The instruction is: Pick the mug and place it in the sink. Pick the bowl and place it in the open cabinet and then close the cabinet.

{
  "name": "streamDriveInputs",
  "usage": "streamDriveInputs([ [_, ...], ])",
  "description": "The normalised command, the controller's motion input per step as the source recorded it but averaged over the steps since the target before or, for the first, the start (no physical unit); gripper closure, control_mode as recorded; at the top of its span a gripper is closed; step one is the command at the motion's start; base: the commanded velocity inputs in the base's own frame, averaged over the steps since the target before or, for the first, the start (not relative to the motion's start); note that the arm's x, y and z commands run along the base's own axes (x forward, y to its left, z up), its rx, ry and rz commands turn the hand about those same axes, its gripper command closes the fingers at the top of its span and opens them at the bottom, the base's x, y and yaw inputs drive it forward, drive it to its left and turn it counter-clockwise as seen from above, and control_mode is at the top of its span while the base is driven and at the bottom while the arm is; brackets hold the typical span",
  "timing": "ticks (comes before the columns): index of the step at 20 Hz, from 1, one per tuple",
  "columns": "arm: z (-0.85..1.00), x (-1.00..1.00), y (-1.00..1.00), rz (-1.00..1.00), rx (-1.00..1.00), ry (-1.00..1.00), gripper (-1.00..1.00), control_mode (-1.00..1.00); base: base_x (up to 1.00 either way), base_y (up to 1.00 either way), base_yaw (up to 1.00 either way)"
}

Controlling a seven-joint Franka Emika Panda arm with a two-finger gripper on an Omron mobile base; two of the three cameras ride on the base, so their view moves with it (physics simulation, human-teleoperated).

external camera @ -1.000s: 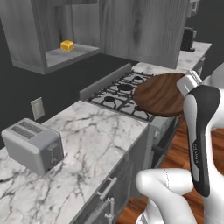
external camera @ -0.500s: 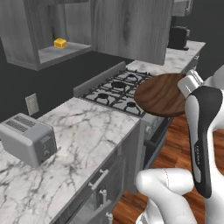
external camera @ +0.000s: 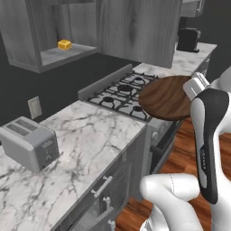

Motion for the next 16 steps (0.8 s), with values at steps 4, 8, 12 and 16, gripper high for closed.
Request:
streamDriveInputs([
  [4,0.00,0.00,0.00,0.00,0.00,0.00,1.00,1.00,1.00,-0.79,0.00],
  [8,0.00,0.00,0.00,0.00,0.00,0.00,1.00,1.00,1.00,-0.99,0.00],
  [12,0.00,0.00,0.00,0.00,0.00,0.00,1.00,1.00,1.00,-0.55,-0.01],
  [16,0.00,0.00,0.00,0.00,0.00,0.00,1.00,1.00,1.00,0.43,-0.10],
])
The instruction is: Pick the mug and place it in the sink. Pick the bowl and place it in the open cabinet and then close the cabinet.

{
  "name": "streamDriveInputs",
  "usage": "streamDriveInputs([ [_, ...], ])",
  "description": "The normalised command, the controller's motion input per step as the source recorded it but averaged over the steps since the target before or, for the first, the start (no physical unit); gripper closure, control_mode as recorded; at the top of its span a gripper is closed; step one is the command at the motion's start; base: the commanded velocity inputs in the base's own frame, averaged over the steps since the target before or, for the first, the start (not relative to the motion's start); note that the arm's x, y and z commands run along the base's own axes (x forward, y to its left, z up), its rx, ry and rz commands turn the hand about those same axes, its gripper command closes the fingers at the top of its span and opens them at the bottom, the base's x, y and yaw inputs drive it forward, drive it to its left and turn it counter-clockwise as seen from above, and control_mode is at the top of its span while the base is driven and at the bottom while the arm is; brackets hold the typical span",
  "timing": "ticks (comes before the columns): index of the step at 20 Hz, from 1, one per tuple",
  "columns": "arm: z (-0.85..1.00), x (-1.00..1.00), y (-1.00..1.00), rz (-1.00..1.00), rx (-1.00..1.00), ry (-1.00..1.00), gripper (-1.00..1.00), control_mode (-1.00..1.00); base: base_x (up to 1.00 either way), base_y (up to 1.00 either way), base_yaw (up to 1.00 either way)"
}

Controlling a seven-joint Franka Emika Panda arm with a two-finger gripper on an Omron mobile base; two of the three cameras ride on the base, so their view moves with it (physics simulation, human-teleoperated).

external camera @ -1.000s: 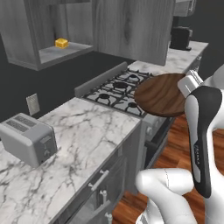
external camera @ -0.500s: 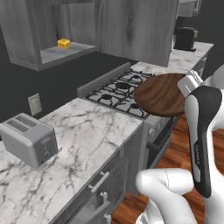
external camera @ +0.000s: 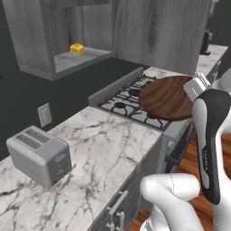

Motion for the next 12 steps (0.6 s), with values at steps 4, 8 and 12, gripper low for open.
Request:
streamDriveInputs([
  [4,0.00,0.00,0.00,0.00,0.00,0.00,1.00,1.00,1.00,0.91,-0.13],
  [8,0.00,0.00,0.00,0.00,0.00,0.00,1.00,1.00,1.00,0.77,-0.07],
  [12,0.00,0.00,0.00,0.00,0.00,0.00,1.00,1.00,1.00,0.99,0.02],
])
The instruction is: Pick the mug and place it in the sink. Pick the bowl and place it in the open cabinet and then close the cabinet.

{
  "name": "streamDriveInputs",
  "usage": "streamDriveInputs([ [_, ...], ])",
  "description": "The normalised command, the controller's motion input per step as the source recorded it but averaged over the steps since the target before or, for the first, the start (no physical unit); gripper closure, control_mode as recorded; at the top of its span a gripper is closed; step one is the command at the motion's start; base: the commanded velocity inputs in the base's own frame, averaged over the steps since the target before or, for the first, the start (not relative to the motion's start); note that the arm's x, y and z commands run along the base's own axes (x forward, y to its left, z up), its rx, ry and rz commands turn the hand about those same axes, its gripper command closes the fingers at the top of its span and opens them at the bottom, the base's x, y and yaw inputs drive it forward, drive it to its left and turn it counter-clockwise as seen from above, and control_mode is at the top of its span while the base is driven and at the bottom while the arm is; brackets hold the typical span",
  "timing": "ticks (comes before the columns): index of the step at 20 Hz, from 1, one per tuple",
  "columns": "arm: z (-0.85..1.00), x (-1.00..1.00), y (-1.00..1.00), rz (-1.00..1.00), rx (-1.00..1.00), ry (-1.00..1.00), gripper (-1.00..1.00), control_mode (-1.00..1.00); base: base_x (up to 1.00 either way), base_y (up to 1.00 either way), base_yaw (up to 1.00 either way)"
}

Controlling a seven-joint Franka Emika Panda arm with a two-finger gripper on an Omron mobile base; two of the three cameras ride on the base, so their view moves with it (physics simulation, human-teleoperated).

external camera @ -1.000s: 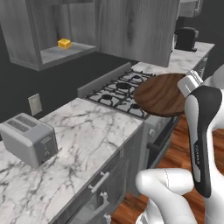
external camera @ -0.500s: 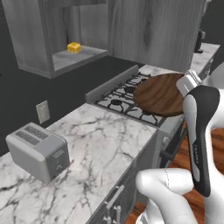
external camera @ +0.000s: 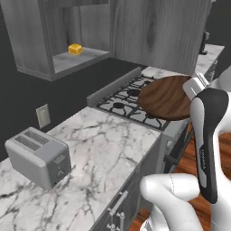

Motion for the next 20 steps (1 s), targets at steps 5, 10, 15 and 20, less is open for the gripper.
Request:
streamDriveInputs([
  [5,0.00,0.00,0.00,0.00,0.00,0.00,1.00,1.00,0.66,0.99,0.37],
  [10,0.00,0.00,0.00,0.00,0.00,0.00,1.00,1.00,0.67,0.60,0.40],
  [15,0.00,0.00,0.00,0.00,0.00,0.00,1.00,1.00,1.00,0.33,0.26],
  [20,0.00,0.00,0.00,0.00,0.00,0.00,1.00,1.00,0.96,0.51,0.18],
])
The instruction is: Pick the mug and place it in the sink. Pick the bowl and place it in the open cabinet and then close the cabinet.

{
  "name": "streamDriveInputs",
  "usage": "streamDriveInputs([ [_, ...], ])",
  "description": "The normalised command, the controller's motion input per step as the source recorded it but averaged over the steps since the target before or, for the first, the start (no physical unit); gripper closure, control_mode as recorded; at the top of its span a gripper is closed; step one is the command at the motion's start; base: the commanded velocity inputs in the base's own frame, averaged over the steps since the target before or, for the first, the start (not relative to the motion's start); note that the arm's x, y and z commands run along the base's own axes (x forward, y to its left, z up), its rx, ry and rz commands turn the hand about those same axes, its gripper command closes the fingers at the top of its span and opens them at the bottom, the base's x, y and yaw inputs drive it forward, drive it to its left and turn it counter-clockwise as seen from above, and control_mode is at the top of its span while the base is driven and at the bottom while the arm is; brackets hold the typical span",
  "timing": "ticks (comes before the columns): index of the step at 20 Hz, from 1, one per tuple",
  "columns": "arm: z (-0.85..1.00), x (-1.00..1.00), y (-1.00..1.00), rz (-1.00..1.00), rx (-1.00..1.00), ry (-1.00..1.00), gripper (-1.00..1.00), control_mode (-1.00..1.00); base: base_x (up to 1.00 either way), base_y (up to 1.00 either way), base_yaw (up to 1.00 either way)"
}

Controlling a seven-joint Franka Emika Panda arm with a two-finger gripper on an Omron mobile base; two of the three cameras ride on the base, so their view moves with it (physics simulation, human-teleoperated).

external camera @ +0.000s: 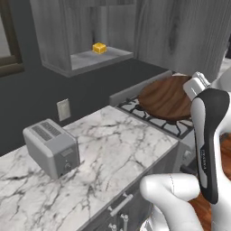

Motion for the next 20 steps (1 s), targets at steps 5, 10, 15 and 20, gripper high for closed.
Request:
streamDriveInputs([
  [5,0.00,0.00,0.00,0.00,0.00,0.00,1.00,1.00,0.99,0.52,0.19],
  [10,0.00,0.00,0.00,0.00,0.00,0.00,1.00,1.00,0.97,0.52,0.23],
  [15,0.00,0.00,0.00,0.00,0.00,0.00,1.00,1.00,0.93,0.55,0.24],
  [20,0.00,0.00,0.00,0.00,0.00,0.00,1.00,1.00,0.98,0.55,0.26],
])
